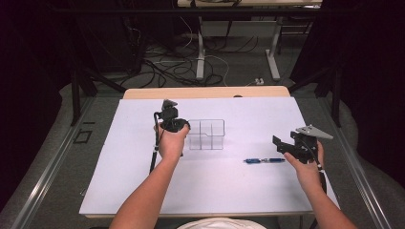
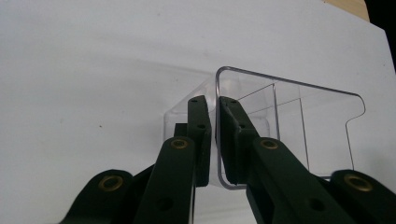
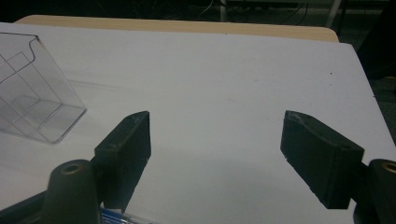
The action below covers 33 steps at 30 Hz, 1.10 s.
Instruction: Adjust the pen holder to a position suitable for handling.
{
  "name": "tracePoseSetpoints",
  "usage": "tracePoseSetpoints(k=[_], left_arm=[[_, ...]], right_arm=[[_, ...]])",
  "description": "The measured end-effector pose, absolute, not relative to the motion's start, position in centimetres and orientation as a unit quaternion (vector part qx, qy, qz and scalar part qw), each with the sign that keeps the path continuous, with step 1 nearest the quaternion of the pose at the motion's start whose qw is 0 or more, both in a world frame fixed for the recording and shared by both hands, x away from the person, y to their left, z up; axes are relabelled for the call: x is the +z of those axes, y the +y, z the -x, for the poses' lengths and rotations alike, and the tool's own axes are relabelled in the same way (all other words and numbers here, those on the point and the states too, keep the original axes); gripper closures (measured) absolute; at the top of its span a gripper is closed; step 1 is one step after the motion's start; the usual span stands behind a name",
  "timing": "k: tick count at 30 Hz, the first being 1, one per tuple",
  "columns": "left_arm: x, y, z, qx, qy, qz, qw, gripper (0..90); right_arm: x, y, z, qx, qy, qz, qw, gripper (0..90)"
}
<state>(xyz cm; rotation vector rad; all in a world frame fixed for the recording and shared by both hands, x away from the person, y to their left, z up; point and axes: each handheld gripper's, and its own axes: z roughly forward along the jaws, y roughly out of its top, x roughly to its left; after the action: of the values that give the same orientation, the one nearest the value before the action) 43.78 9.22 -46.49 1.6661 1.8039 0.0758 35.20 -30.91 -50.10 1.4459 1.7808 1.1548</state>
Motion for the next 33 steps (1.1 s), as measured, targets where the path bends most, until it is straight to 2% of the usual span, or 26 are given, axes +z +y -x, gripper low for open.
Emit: tracePoseSetpoints(k=[18,24,29,33], left_arm=[[-47.1,10.4,-43.5,0.008,0.669,-0.645,0.37,79.3],[-47.1,10.8,-43.5,0.013,0.654,-0.653,0.381,71.8],[-47.0,11.3,-43.3,0.007,0.643,-0.659,0.391,69.4],[-46.8,11.8,-43.1,0.021,0.625,-0.668,0.404,62.4]], right_arm=[[-50.3,-30.7,-35.3,0.428,0.67,-0.537,0.281,24.4],[-50.3,-30.7,-35.4,0.425,0.675,-0.532,0.285,24.4],[-50.2,-30.5,-35.4,0.424,0.679,-0.529,0.283,24.4],[-50.2,-30.2,-35.5,0.421,0.684,-0.526,0.28,24.3]])
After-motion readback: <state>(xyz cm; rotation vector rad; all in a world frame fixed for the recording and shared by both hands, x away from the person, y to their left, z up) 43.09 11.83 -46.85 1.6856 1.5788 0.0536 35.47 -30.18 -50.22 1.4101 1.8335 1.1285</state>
